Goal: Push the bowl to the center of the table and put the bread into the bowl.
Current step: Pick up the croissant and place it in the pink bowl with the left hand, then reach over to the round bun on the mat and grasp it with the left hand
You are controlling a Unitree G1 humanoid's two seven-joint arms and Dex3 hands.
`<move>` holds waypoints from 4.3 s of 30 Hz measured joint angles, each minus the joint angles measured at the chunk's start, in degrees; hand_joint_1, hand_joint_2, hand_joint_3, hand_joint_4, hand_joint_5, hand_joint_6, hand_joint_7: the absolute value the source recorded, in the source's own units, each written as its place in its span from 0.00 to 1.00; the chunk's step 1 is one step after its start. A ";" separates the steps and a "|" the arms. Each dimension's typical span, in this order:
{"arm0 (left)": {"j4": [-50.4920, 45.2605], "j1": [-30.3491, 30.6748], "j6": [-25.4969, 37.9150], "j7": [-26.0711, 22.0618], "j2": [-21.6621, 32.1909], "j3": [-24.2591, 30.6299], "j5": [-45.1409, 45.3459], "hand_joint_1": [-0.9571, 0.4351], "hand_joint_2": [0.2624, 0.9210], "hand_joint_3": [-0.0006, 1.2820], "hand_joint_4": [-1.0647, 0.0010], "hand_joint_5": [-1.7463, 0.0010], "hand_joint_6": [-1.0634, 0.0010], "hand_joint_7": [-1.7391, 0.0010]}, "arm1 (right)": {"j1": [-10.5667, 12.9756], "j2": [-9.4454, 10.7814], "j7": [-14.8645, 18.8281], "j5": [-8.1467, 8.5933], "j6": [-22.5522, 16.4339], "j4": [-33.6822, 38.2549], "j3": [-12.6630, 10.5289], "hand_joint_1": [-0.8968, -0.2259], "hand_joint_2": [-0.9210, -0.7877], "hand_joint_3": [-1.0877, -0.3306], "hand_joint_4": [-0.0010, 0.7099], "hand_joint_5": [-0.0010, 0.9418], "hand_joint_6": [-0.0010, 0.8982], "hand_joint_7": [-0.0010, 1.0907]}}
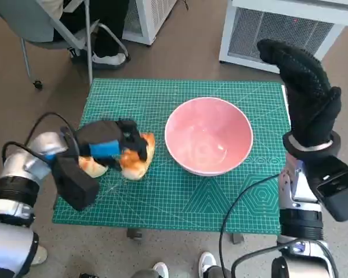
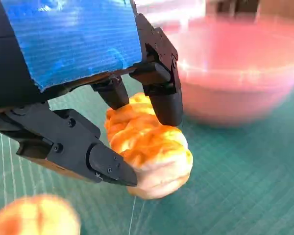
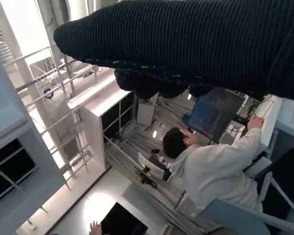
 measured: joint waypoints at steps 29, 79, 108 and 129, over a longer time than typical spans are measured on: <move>-15.02 -8.67 4.74 -7.44 -6.92 10.00 -12.28 0.69 1.00 0.06 0.42 0.37 0.35 0.30 | 1.07 0.38 -0.39 0.19 0.13 -1.74 0.14 0.57 0.00 0.27 0.00 0.50 0.00 0.53; -2.02 -13.33 18.79 -6.37 -17.60 1.23 4.11 0.52 0.82 0.00 0.89 0.99 0.74 0.99 | 3.34 0.63 -1.07 0.51 0.74 -5.60 0.10 0.55 0.00 0.30 0.00 0.48 0.00 0.54; -26.72 17.47 21.46 -9.51 10.00 21.97 -7.27 0.47 0.86 0.00 0.82 1.00 0.72 0.98 | 3.83 0.98 -0.98 2.19 2.27 -8.30 1.33 0.54 0.00 0.31 0.00 0.47 0.00 0.54; -29.48 27.10 30.16 -6.18 11.97 23.45 -3.79 0.43 0.86 0.00 0.78 0.99 0.70 0.99 | 2.92 1.23 0.86 4.28 3.15 -6.32 2.20 0.54 0.00 0.33 0.00 0.46 0.00 0.53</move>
